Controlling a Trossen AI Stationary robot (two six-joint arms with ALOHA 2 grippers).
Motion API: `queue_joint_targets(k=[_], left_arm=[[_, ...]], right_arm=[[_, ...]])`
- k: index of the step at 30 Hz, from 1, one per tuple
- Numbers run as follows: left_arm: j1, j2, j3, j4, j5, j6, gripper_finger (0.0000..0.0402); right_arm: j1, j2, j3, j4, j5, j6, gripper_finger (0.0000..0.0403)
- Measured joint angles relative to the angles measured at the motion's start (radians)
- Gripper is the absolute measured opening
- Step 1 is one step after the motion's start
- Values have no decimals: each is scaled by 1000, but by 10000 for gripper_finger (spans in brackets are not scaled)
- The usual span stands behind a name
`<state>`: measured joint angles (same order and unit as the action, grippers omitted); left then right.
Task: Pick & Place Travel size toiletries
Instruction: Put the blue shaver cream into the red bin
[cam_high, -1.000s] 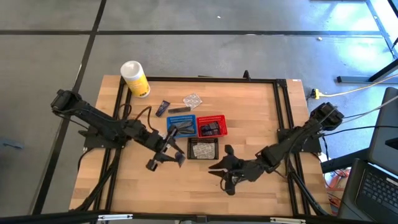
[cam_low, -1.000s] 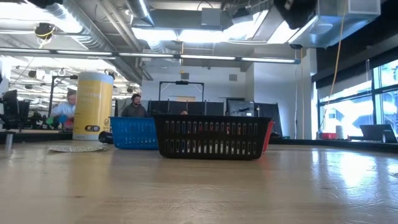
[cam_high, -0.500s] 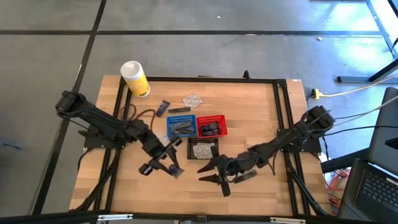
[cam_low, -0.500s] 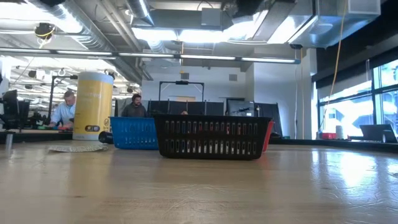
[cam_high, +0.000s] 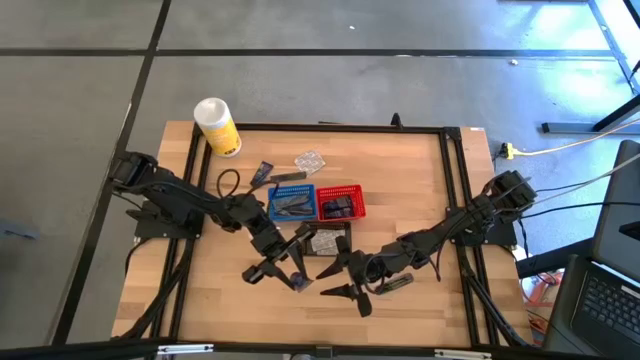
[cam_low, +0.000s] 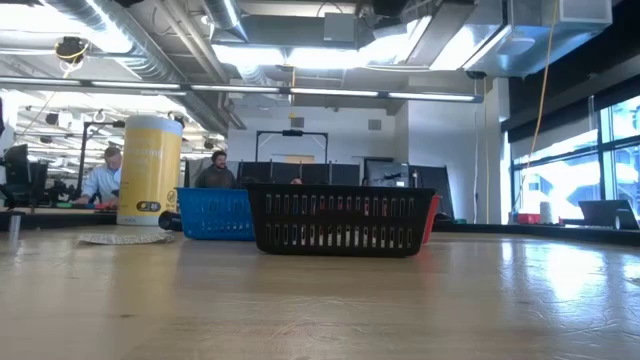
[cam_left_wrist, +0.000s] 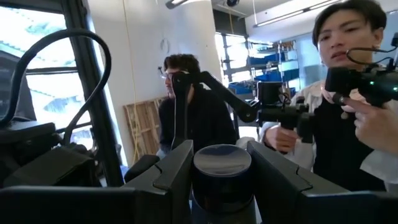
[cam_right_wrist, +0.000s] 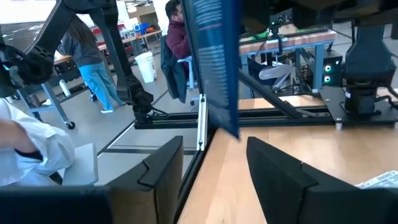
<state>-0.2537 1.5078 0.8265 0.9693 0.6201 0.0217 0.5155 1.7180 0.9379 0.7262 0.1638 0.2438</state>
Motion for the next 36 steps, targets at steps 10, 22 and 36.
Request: queue_joint_targets(k=[10,22,36], left_arm=[[45,51,51,0,55,-9,139],[45,51,51,1,58,-7,139],[45,50,51,1,55,0,139]], right_arm=[[-13,0,0,11,-5,-21,170],[-14,0,0,13,-9,-39,101],[-15,-1,0,13,6,-50,18]])
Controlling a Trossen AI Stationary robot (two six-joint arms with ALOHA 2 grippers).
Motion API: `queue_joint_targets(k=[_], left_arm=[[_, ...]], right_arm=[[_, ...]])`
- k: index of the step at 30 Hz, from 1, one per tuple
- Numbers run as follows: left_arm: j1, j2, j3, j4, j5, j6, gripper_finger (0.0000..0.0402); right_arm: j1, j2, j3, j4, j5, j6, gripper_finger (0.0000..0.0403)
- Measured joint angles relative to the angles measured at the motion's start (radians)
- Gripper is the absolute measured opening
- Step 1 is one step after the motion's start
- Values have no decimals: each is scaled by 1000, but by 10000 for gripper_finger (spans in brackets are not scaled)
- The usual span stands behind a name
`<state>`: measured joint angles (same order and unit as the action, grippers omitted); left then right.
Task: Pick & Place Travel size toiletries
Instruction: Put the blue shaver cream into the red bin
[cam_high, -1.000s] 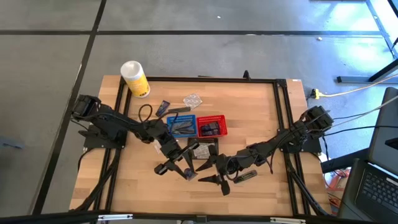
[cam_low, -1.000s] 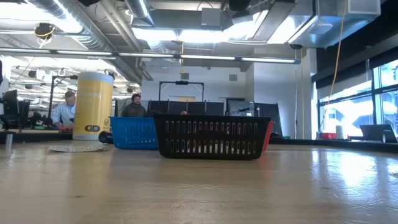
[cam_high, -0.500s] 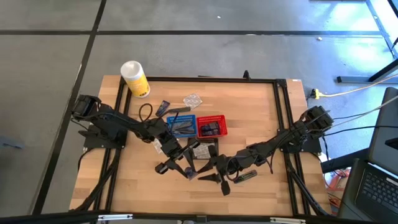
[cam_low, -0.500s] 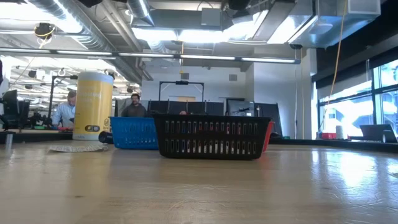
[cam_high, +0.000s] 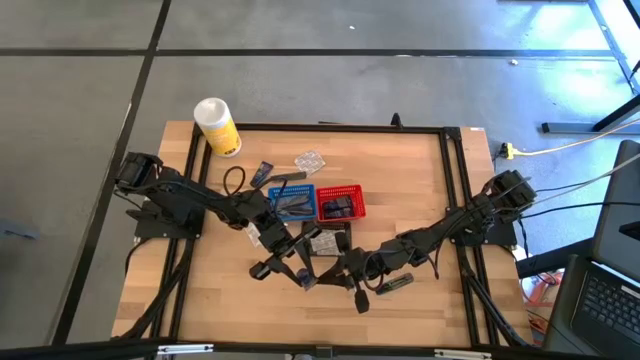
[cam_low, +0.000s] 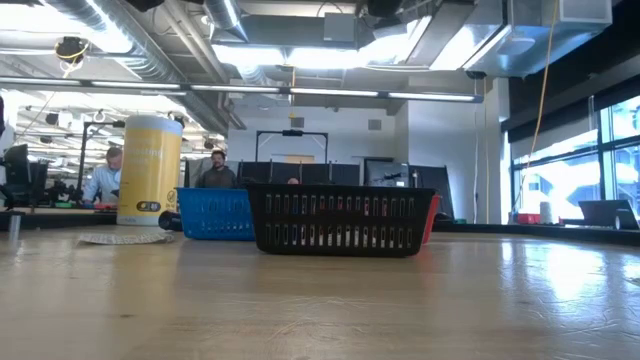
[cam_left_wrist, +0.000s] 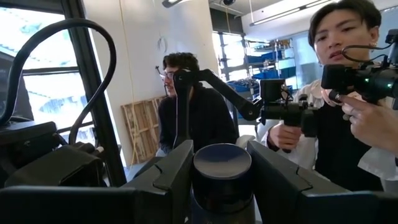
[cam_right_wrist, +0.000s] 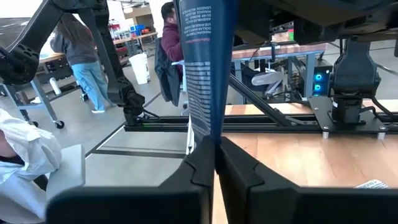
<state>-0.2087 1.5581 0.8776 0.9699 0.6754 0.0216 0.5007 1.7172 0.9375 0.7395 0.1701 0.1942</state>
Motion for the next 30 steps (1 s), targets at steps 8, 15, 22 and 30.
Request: queue_joint_targets(k=[8,15,22,30], left_arm=[[0,0,0,0,0,-6,142],[0,0,0,0,-18,-24,153],[-20,-1,0,-5,-76,-26,183],[-33,-1,0,-12,-134,-26,248]], right_arm=[[0,0,0,0,-3,-1,7],[0,0,0,0,-6,-2,3],[0,0,0,-2,-7,-4,3],[0,0,0,-3,-30,-3,3]])
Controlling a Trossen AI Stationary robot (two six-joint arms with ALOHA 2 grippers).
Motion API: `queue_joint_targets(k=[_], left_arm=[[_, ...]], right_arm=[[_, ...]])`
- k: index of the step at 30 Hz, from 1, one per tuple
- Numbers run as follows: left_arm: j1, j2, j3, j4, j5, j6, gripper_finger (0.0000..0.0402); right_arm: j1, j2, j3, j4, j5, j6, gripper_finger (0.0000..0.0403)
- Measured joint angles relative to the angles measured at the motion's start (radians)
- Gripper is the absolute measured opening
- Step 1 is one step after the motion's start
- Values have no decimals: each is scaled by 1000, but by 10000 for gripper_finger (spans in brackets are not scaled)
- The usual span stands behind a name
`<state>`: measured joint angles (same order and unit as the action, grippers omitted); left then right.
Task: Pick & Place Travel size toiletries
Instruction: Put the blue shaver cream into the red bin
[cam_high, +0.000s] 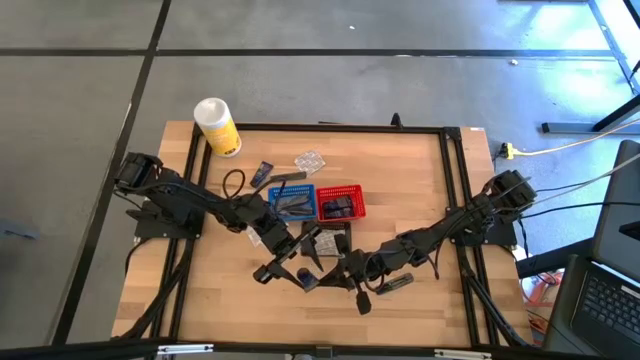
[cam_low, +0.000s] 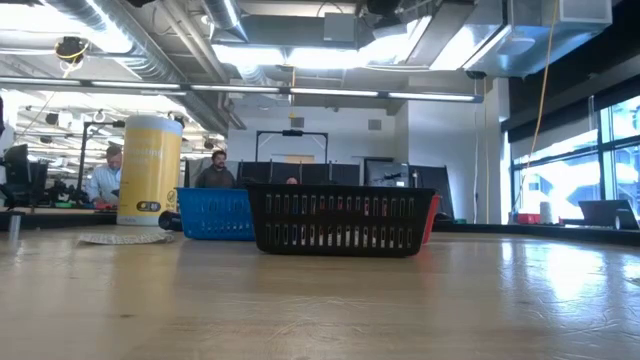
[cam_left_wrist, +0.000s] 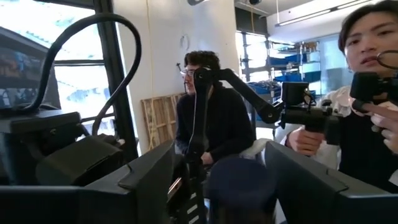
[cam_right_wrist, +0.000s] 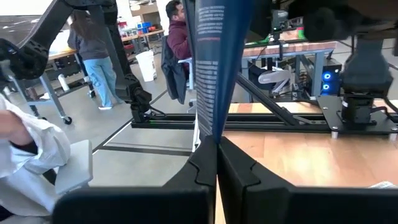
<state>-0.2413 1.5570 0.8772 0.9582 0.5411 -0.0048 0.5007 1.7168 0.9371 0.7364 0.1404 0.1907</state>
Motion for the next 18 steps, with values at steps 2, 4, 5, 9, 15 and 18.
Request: queue_joint_targets(k=[2,4,5,9,15,18], left_arm=[[5,-1,0,-4,14,0,255],[8,-10,0,-18,23,0,256],[8,-15,0,-20,23,0,256],[8,-50,0,-63,19,0,253],[8,-120,0,-175,18,0,255],[6,-147,0,-220,21,0,254]], right_arm=[[2,0,0,-3,-3,0,3],[3,0,0,-14,-3,5,3],[5,0,0,-23,-4,8,3],[5,0,0,-83,-4,43,2],[-3,0,0,-197,-3,94,2],[-14,-8,0,-292,22,128,2]])
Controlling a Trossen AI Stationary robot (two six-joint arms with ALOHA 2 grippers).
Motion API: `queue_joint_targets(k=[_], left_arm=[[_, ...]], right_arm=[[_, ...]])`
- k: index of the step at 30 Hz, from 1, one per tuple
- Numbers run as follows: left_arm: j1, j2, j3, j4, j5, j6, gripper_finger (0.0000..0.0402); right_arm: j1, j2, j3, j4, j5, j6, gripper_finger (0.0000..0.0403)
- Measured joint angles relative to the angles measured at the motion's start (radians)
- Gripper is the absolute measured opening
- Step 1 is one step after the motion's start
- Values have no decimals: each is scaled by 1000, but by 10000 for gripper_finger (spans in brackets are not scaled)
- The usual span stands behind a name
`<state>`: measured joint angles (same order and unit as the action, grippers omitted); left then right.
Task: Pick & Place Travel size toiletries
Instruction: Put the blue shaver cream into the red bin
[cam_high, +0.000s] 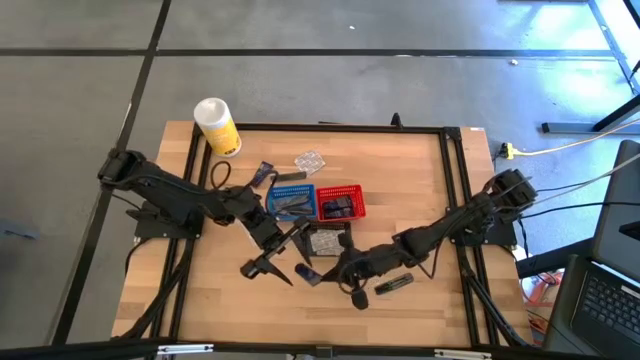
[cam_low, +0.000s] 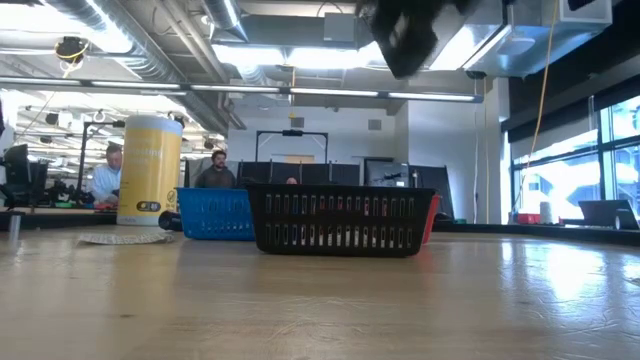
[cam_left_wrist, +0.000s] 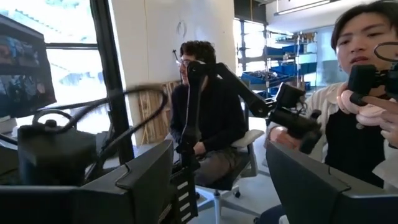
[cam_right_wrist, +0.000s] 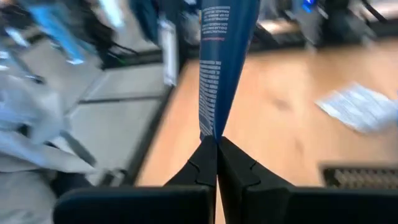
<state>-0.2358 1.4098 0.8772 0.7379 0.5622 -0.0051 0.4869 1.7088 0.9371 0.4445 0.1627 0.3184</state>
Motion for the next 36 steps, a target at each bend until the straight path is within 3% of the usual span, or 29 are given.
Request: queue_joint_targets(k=[11,27,36], left_arm=[[-25,-24,0,-32,-2,-8,254],[-25,-23,0,-32,-11,-37,253],[-25,-23,0,-32,-12,-37,253]], right_arm=[[-58,-87,0,-394,173,86,2],[-226,-137,3,-702,151,42,2],[-303,-138,170,-965,176,-80,2]])
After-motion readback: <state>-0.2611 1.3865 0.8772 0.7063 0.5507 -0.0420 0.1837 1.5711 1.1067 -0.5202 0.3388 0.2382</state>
